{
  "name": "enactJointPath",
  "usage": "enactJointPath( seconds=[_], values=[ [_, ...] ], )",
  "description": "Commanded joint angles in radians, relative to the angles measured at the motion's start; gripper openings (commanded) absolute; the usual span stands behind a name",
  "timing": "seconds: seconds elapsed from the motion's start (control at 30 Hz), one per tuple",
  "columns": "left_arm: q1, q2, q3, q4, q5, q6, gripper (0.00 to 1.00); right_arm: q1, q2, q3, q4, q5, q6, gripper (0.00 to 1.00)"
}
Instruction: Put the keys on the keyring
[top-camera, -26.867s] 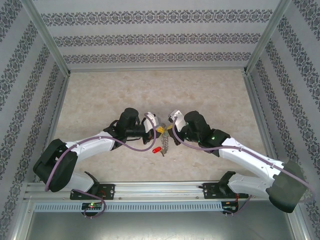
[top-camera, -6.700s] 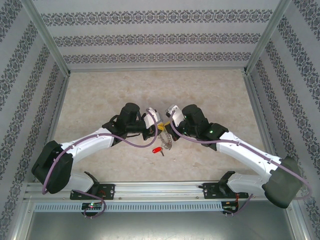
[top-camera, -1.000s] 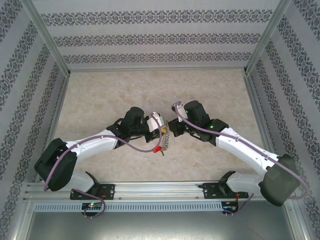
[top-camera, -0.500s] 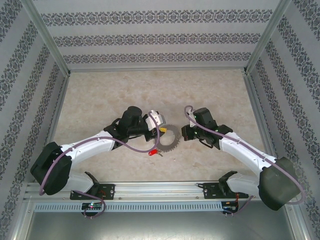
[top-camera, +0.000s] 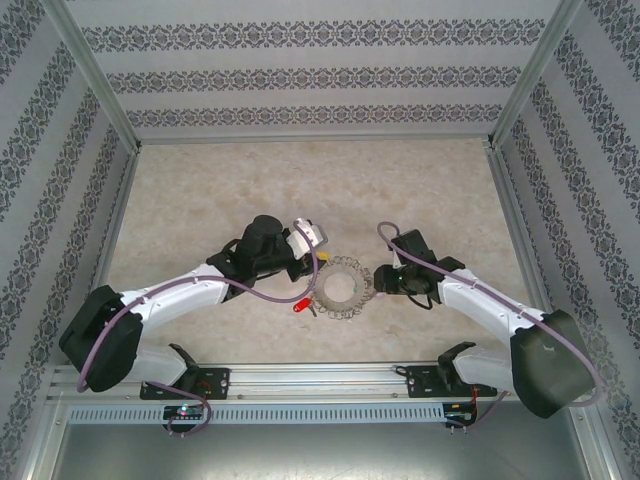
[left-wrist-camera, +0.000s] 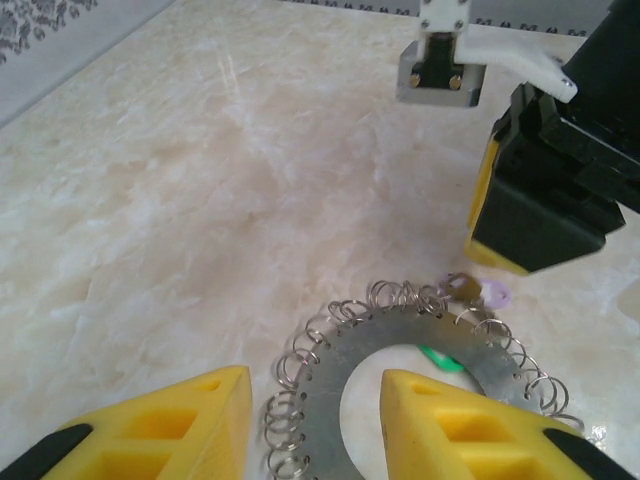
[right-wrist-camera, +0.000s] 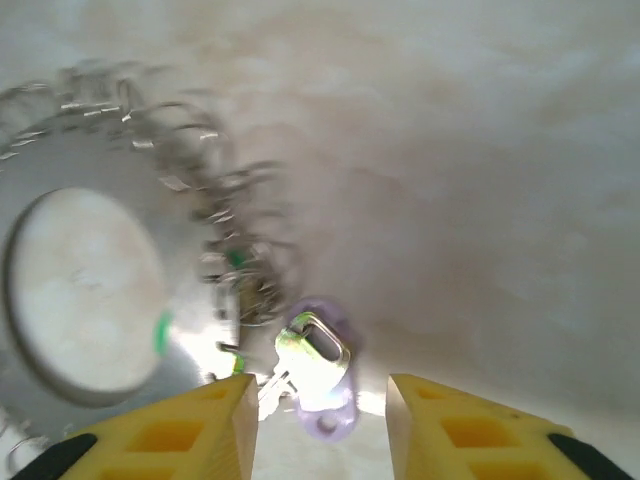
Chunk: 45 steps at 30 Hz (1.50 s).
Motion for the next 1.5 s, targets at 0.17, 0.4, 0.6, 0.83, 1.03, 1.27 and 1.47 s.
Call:
enactJointPath(
  seconds=[0.17,0.4,0.6,0.83,1.03,1.27,1.47],
  values=[
    [0.007,-0.003,-0.026,0.001,-0.075,-0.324,0.49,-0.091,0.099,0.058,0.127,-0.238,-0.041,0.46],
    [0.028,0.096,0.036,-0.193,-0.036,-0.589,0.48,-0.092,0.308,0.191,0.079,-0.321,-0.128,0.46],
    [0.032,0.175,0.048,-0.22,0.026,-0.686,0.49,-0.091,0.411,0.23,0.057,-0.38,-0.171,0.47],
    [0.031,0.289,0.085,-0.208,0.033,-0.703,0.46,-0.078,0.447,0.225,0.068,-0.484,-0.2,0.4],
    [0.031,0.377,0.127,-0.227,0.05,-0.705,0.4,-0.078,0.478,0.222,0.071,-0.533,-0.204,0.33],
    [0.032,0.404,0.14,-0.222,0.045,-0.703,0.35,-0.078,0.483,0.206,0.132,-0.638,-0.179,0.22],
    [0.032,0.36,0.142,-0.253,-0.024,-0.699,0.36,-0.087,0.454,0.205,0.143,-0.65,-0.15,0.06]
  ],
)
